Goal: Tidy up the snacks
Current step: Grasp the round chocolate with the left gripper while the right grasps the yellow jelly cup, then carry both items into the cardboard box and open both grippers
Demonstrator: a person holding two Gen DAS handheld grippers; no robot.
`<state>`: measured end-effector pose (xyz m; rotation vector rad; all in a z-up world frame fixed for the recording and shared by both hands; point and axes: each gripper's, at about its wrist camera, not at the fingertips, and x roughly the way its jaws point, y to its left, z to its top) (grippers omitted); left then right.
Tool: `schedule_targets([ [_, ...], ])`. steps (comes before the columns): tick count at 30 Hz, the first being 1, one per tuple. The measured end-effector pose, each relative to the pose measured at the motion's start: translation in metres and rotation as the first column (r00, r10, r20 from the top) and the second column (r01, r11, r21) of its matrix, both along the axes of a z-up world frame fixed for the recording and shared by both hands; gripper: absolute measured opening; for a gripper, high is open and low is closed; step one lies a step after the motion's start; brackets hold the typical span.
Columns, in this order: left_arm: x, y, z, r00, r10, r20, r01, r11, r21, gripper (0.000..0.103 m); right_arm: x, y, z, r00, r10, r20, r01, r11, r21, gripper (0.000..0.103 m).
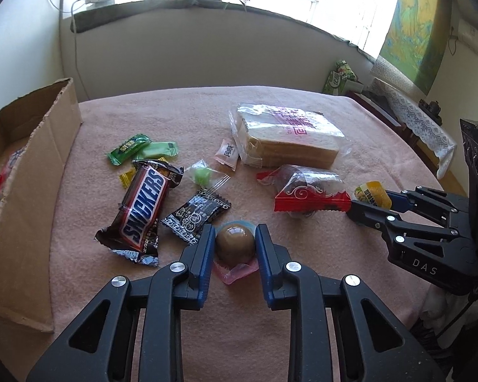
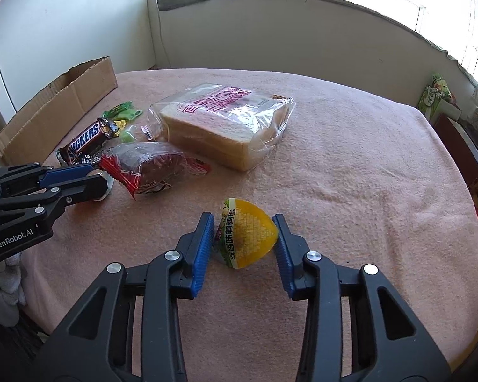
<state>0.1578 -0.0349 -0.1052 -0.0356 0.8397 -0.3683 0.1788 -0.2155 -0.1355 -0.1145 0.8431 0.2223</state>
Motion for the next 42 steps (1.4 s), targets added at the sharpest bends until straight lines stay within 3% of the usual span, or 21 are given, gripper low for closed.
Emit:
schedule_targets([
  [8,-0.003,-0.002,0.001,1.0,0.003,0.014,-0.004,1.0,0.004,0.023,-0.002,0.001,0.001,1.0,0.008,0.004,-0.008,1.0,0.009,0.024],
  [25,-0.012,0.005,0.014,0.998,0.032,0.063,-0.029,0.999,-0.044,0.023,-0.01,-0.014,0.02,0.998,-0.021,0.051,0.017,0.997,0.08,0.021],
  [34,-0.016,0.022,0.035,0.989,0.083,0.121,-0.075,0.995,-0.072,0.023,-0.005,0.009,0.041,0.996,0.033,0.08,-0.041,0.993,0.107,0.021],
  [42,-0.014,0.058,0.052,0.972,0.163,0.168,-0.148,0.984,-0.1,0.023,0.012,0.057,0.065,0.985,0.122,0.122,-0.134,0.987,0.094,0.021],
])
